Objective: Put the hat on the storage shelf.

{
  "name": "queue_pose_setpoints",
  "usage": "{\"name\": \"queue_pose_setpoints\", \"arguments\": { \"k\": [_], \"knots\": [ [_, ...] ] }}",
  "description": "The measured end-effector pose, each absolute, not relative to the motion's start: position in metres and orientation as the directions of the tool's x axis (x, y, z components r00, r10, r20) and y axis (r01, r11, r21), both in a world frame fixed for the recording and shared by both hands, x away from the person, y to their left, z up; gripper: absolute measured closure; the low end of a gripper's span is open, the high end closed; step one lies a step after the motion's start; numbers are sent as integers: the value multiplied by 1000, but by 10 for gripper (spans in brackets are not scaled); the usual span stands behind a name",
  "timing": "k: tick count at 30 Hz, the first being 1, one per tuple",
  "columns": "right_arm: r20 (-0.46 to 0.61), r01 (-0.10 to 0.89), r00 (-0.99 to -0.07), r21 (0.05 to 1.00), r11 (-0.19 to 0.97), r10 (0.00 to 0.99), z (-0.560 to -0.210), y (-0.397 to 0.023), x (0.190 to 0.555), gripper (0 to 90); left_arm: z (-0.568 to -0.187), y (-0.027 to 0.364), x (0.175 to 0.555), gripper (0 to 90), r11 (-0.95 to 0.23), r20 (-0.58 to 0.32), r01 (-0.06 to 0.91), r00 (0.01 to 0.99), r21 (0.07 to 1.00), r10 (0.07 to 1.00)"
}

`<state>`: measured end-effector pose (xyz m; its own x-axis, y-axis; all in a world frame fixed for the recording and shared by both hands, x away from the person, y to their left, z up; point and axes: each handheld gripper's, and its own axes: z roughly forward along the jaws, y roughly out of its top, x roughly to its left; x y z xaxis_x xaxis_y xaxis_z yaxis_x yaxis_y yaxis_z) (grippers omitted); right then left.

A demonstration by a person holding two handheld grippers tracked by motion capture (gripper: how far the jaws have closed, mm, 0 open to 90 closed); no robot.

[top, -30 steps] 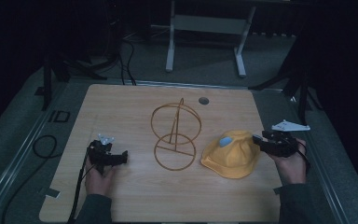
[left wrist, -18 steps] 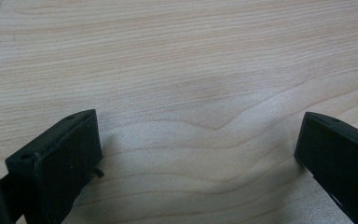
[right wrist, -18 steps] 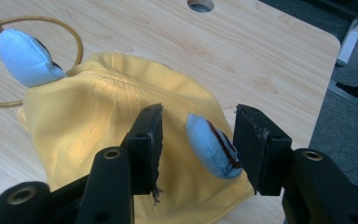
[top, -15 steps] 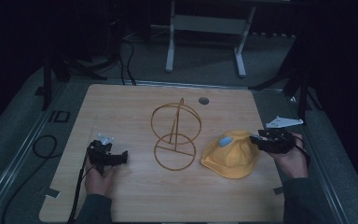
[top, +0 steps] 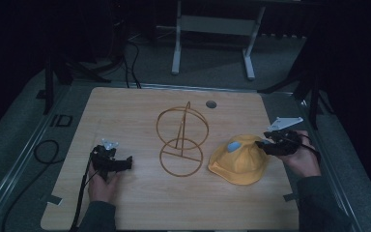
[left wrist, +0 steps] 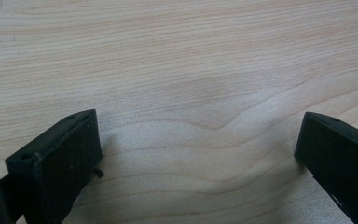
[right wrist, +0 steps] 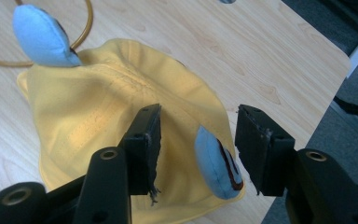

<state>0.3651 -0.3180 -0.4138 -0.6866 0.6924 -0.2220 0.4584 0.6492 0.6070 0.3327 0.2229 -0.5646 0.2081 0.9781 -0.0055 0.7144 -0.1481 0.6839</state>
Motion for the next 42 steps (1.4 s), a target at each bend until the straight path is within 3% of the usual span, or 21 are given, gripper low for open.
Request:
{"name": "queue_pose_setpoints", "arguments": {
  "k": [22,42],
  "knots": [
    [-220,391,-824,446,805,522,-412,-289,377,424,-565,223,333,4,-145,-8,714,206,685,979],
    [-225,324,-883,339,883,411,-413,-273,393,382,-565,223,333,4,-147,-6,713,207,686,978]
  ]
}}
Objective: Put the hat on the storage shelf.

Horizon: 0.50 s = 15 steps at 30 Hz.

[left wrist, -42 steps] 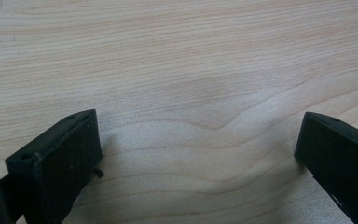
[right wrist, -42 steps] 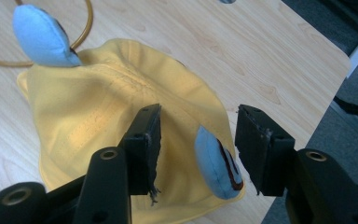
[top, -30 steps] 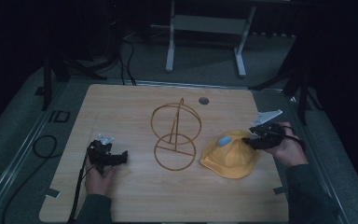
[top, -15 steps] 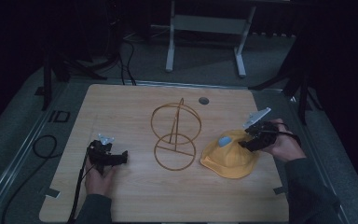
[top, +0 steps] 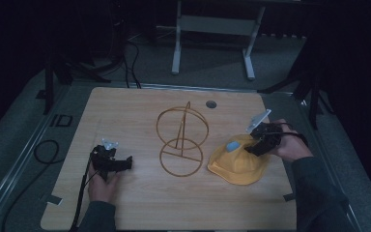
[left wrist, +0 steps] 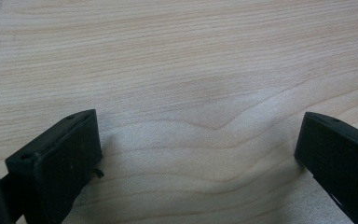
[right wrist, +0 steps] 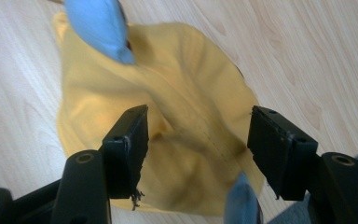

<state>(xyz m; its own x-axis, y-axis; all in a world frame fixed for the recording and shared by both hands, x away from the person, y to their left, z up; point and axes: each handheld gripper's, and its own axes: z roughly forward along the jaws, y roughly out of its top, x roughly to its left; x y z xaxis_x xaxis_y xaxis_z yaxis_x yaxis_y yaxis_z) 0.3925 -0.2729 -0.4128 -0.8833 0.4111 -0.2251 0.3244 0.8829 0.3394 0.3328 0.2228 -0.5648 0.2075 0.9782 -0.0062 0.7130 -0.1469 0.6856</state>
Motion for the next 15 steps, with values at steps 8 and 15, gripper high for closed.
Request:
{"name": "queue_pose_setpoints", "arguments": {
  "k": [8,15],
  "knots": [
    [-220,310,-900,286,907,377,-417,-268,397,537,-565,223,333,4,-147,-6,713,207,686,978],
    [-233,263,-918,245,933,320,-415,-264,393,743,-565,223,333,4,-148,-5,713,208,685,978]
  ]
}}
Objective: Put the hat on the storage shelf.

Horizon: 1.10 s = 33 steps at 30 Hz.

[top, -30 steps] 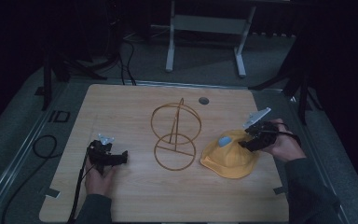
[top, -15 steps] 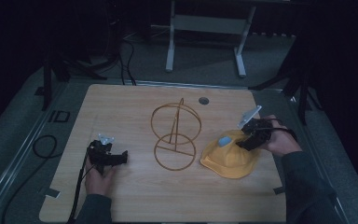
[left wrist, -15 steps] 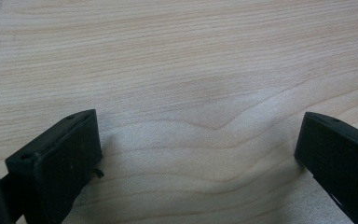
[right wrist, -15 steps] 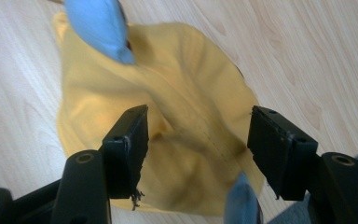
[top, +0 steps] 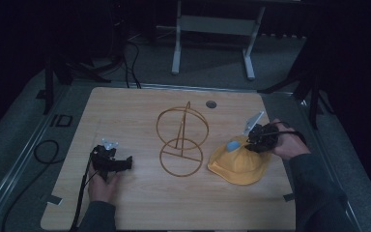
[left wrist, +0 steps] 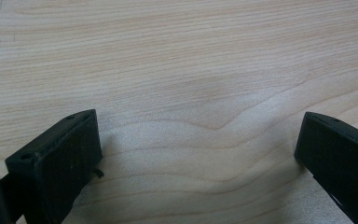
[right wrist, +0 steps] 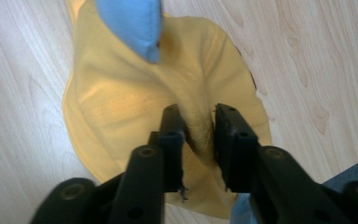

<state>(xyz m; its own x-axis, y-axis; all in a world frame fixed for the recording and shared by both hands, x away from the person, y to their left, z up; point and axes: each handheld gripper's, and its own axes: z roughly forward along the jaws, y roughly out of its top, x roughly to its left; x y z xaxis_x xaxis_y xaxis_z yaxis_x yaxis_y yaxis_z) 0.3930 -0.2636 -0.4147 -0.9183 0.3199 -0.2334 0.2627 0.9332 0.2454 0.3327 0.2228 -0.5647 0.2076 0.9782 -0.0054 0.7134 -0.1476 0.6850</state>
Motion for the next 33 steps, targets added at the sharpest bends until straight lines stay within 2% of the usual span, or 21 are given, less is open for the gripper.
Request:
{"name": "queue_pose_setpoints", "arguments": {
  "k": [1,6,18,33],
  "knots": [
    [-246,249,-920,233,940,305,-414,-263,392,774,-565,223,333,4,-147,-7,713,208,685,978],
    [-251,228,-928,206,952,277,-411,-262,389,811,-565,223,333,4,-145,-7,713,206,686,979],
    [-261,207,-930,207,956,258,-398,-261,383,826,-565,223,333,4,-145,-8,714,206,685,979],
    [-296,224,-910,239,945,291,-369,-267,382,835,-565,223,333,4,-147,-7,715,207,684,978]
  ]
}}
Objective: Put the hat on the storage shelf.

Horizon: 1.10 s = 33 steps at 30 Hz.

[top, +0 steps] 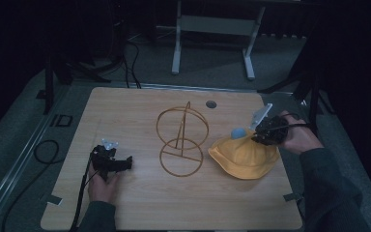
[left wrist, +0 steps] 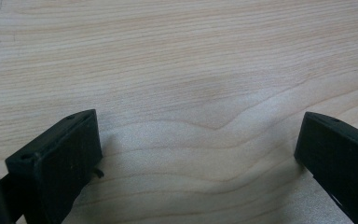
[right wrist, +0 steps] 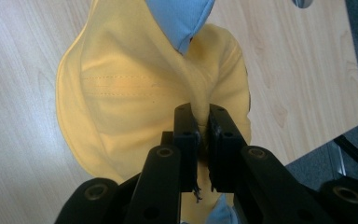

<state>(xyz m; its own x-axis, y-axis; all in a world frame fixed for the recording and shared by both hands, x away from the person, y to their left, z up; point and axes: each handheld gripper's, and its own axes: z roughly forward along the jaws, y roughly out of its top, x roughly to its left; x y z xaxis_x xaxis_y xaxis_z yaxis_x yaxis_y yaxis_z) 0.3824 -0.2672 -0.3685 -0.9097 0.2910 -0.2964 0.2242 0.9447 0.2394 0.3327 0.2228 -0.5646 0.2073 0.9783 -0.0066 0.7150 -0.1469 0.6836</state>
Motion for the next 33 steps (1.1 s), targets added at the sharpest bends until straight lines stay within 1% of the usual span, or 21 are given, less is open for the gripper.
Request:
{"name": "queue_pose_setpoints", "arguments": {
  "k": [22,33],
  "knots": [
    [-312,243,-888,302,922,337,-335,-270,391,843,-565,223,333,4,-149,-5,715,208,683,978],
    [-304,265,-878,331,906,369,-324,-275,395,843,-565,223,333,4,-149,-5,715,209,683,978]
  ]
}}
